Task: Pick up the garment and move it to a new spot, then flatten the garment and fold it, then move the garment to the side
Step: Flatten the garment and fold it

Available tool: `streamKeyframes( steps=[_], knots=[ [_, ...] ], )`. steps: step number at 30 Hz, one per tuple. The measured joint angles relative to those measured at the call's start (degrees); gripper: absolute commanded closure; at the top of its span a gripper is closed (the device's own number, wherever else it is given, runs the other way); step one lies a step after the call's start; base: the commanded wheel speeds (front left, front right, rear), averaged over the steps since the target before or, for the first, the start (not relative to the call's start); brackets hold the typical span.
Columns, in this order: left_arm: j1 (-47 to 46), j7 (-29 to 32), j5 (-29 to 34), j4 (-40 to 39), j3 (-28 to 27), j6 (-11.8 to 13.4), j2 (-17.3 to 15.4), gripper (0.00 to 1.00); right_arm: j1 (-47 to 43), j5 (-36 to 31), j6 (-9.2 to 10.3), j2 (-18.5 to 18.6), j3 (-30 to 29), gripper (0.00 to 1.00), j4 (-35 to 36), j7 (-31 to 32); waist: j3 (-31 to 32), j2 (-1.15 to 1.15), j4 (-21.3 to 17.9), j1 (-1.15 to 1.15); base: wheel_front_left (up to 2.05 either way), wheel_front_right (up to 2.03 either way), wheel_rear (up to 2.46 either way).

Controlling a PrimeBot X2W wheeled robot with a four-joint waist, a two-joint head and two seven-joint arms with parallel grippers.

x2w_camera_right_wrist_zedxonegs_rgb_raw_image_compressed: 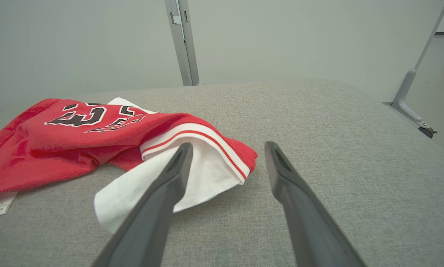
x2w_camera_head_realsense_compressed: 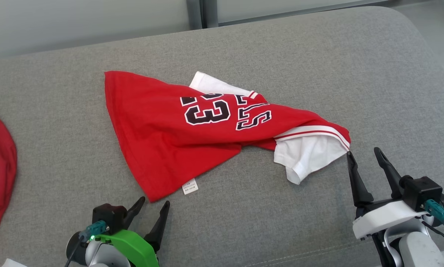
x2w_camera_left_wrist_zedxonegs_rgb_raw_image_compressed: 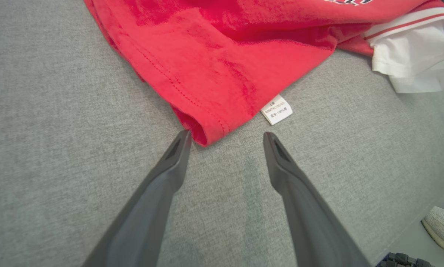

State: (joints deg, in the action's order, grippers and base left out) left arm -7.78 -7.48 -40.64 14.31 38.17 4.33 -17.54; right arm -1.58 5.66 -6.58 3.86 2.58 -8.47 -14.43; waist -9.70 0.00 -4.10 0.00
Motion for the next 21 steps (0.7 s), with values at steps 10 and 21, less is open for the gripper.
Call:
streamKeyframes(
  steps=[10, 21],
  knots=[
    [-1.4, -1.2, 0.7, 2.0, 0.6, -0.4, 0.2, 0.00, 0.3, 0.3, -0.46, -0.1, 0.0, 0.00, 0.0, 0.0, -0.4, 0.00, -0.5, 0.00, 0.00, 0.00, 0.00],
    [-2.6, -2.1, 1.6, 4.6, 1.1, -1.3, 0.9, 0.00, 1.1, 0.5, -0.46, -0.2, -0.2, 0.00, -0.2, 0.0, -0.7, 0.00, -1.1, 0.00, 0.00, 0.00, 0.00]
  ],
)
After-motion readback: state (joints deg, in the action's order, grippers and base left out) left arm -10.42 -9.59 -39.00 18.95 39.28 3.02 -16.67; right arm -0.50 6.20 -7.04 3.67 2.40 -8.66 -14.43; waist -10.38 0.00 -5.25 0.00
